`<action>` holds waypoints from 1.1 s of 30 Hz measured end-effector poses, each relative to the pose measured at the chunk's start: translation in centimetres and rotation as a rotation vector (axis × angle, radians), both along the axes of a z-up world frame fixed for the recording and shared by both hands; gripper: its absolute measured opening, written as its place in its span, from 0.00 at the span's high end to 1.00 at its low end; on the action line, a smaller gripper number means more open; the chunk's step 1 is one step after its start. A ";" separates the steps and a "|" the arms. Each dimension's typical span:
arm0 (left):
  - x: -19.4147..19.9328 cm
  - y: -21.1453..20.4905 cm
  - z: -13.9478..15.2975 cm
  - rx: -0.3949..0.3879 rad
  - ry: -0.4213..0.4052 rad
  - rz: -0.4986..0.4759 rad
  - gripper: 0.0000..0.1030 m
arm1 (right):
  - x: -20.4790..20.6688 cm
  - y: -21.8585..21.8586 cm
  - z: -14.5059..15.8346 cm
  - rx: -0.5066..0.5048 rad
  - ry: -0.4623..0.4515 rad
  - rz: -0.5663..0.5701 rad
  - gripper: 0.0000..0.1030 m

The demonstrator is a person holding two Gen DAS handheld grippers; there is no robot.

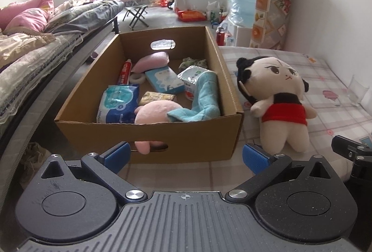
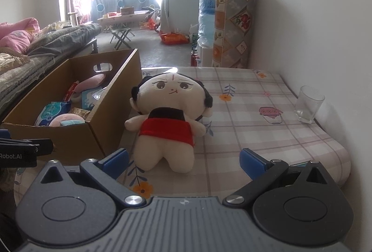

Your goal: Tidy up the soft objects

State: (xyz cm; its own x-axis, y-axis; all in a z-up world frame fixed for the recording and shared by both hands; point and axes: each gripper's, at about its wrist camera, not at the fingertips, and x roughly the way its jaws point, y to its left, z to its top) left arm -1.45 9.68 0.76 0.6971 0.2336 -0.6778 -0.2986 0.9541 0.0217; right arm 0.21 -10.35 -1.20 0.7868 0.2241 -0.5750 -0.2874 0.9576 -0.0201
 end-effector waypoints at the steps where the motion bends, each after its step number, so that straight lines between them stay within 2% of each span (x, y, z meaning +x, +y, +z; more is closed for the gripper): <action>1: 0.0 0.1 0.0 -0.001 0.002 0.001 0.00 | 0.1 0.1 0.0 0.000 0.002 0.002 0.00; 33: 0.3 -0.1 -0.3 0.014 0.007 -0.048 0.00 | -0.1 0.4 -0.2 0.004 0.009 -0.042 0.00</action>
